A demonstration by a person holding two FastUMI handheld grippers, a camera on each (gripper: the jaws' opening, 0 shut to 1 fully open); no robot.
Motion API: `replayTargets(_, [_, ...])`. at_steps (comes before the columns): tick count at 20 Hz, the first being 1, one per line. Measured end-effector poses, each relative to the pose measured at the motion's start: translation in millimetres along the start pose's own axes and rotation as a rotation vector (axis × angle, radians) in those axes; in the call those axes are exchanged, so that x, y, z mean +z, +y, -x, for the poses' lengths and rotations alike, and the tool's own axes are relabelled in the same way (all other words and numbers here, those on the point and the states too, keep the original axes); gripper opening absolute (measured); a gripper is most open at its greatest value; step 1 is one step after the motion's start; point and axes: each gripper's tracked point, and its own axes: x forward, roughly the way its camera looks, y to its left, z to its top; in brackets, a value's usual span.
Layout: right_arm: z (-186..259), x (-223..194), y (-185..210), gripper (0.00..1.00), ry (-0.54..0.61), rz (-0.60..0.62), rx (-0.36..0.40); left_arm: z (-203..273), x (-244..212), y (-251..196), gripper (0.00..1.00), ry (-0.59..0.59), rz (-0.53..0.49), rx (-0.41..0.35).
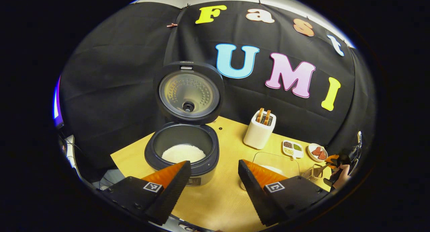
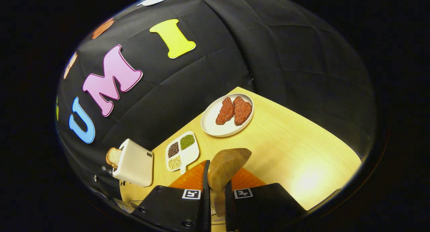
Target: Close the left gripper, press the button to open the rice cooker; take a wooden spoon from the chopstick holder with the right hand, scoop a spoonful of rice and pour it into the rice cooker, then put the wooden spoon back into the chopstick holder.
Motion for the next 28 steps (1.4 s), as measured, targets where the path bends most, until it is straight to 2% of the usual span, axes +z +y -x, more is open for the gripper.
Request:
replayTargets(2, [10.2, 8.4, 11.1, 0.18, -0.033, 0.028, 0.037, 3.8, -3.1, 0.7, 0.92, 0.003, 0.002, -0.002])
replayTargets(3, [17.0, 16.6, 17.2, 0.18, -0.062, 0.039, 0.05, 5.2, -5.8, 1.0, 0.95, 0.007, 0.003, -0.004])
replayTargets(8, [49.4, 55.4, 50.7, 0.18, -0.143, 0.076, 0.107, 6.1, -4.7, 14.7, 0.95, 0.004, 0.023, -0.003])
replayTargets(9, [58.5, 65.9, 59.7, 0.13, -0.175, 0.083, 0.119, 6.7, -2.5, 17.8, 0.95, -0.011, 0.016, 0.003])
replayTargets(10, [69.1, 74.2, 69.3, 0.18, -0.203, 0.082, 0.135, 8.3, 3.1, 20.9, 0.95, -0.023, 0.002, 0.005])
replayTargets(11, [78.0, 76.5, 80.0, 0.17, -0.209, 0.066, 0.154, 7.5, 4.6, 23.2, 0.95, -0.03, -0.011, 0.001])
replayTargets(14, [97.2, 56.4, 118.1, 0.18, -0.159, 0.048, 0.227, 8.0, 9.2, 33.5, 0.95, -0.039, -0.024, -0.024])
replayTargets(17, [113.0, 35.5, 158.4, 0.18, -0.143, 0.112, 0.293, 8.0, 7.7, 48.1, 0.95, -0.04, -0.008, -0.04])
replayTargets(21, [125.1, -13.5, 210.8, 0.18, -0.093, 0.194, 0.391, 7.5, 2.1, 68.9, 0.95, -0.031, 0.014, -0.053])
replayTargets(25, [111.0, -72.9, 229.9, 0.18, -0.017, 0.273, 0.409, 6.3, -3.5, 87.2, 0.95, -0.034, 0.018, -0.064])
replayTargets(28, [94.1, -111.3, 224.7, 0.18, 0.021, 0.284, 0.372, -0.2, -20.5, 99.1, 0.95, -0.004, 0.022, -0.064])
